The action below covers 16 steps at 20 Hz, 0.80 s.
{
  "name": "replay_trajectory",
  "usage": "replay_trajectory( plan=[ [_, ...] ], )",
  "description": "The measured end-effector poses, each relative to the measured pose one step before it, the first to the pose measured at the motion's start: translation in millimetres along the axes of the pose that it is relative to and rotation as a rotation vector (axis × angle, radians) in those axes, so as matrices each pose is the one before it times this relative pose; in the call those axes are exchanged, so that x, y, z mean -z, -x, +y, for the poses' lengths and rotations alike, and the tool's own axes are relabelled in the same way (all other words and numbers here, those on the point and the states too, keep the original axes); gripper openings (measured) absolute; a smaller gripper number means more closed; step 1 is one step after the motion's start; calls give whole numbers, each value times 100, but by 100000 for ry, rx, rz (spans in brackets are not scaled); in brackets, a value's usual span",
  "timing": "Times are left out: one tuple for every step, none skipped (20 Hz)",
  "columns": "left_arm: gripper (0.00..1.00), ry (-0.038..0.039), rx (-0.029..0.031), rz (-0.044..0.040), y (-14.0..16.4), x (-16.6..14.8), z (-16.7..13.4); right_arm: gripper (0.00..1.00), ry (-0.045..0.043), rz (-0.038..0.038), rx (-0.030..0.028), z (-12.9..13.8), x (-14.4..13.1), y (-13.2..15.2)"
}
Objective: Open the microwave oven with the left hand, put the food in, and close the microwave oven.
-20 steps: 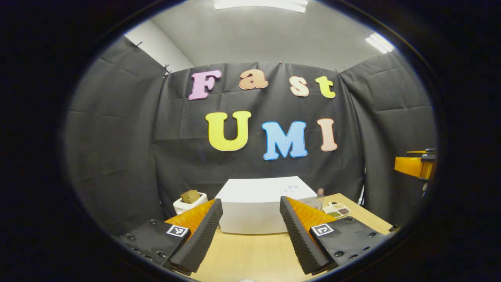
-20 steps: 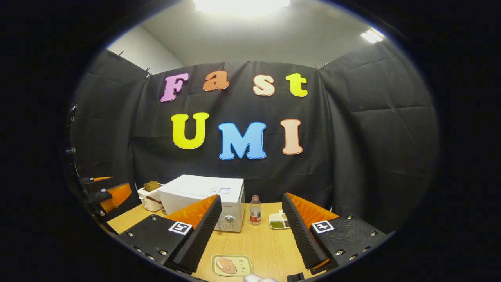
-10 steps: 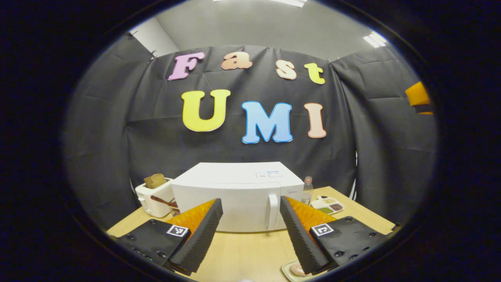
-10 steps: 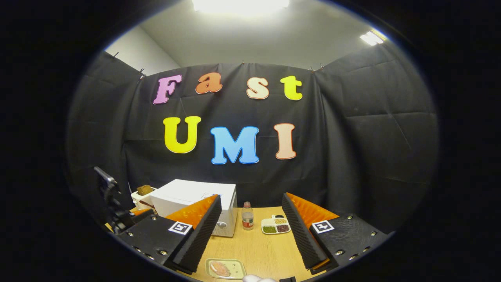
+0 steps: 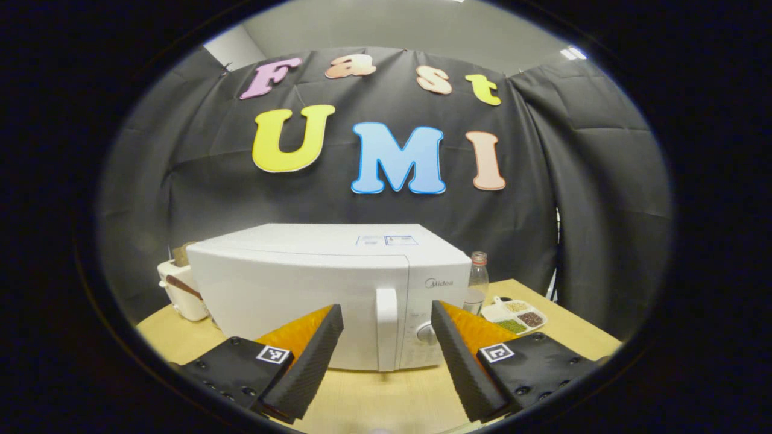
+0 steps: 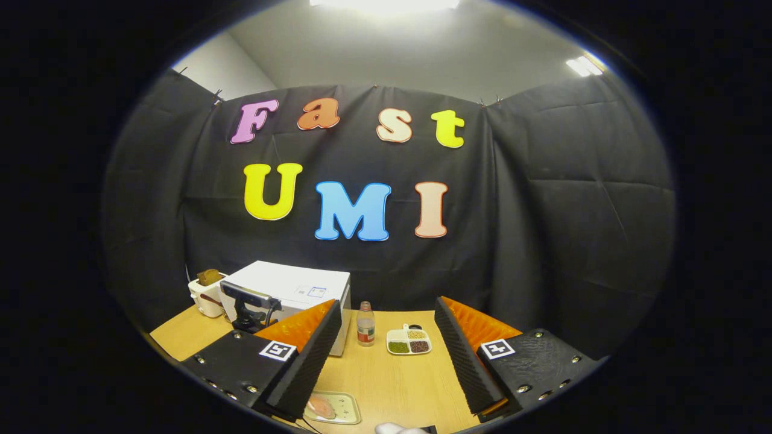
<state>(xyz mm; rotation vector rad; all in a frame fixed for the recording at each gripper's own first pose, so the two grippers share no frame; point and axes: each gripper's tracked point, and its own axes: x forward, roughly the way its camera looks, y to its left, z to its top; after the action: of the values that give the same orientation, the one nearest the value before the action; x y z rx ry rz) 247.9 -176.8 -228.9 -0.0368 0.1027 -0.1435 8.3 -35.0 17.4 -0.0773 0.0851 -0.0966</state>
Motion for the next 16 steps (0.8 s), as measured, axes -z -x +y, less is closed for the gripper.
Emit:
replay_trajectory(
  plan=[
    [96, -426, -409, 249, -1059, 323, -44, 95, -73, 954, 687, -318, 310, -59],
    [96, -335, -918, 295, -803, 523, 207, 95, -498, 1312, 454, -207, 473, -60],
    [96, 197, -91, 818, -747, 374, -20, 95, -617, 1002, 85, -150, 320, -116],
    [96, 385, 405, -270, -628, 140, -258, 95, -180, 905, 287, -219, 425, -140],
    [100, -374, -146, 746, -407, 302, -42, 95, -100, 985, 257, -176, 336, -111],
    [99, -144, -338, 432, -356, 310, 95, 95, -222, 934, 127, -112, 343, -38],
    [98, 351, -140, 508, -239, 183, 98, 95, -181, 668, 165, -68, 215, -39],
    [96, 932, -180, 369, -47, 339, 21, 95, 5, 400, -81, -3, 137, 31],
    [96, 722, 126, 596, -117, 212, -78, 95, 347, 474, 98, -5, 75, 76],
    [93, 465, -8, 264, -83, 212, -31, 95, 631, -79, -16, -70, 131, -31],
    [91, 120, 115, 529, -150, 183, 42, 95, 710, 255, 166, -85, -29, 80],
    [88, -106, 572, 193, -48, 103, -172, 95, 342, 108, -464, 37, 58, 83],
    [85, -218, 1387, 323, -144, 1, -290, 95, 75, 97, -99, 32, -160, 133],
    [82, -324, 880, 444, -185, 271, -148, 95, 289, -240, -297, -20, 52, -10],
    [70, -929, -2333, 240, -55, 159, 579, 95, 518, 56, -579, 181, -10, 160],
    [59, 183, -539, 1676, -419, 451, 735, 95, -139, -262, -854, 225, -64, 139]
  ],
)
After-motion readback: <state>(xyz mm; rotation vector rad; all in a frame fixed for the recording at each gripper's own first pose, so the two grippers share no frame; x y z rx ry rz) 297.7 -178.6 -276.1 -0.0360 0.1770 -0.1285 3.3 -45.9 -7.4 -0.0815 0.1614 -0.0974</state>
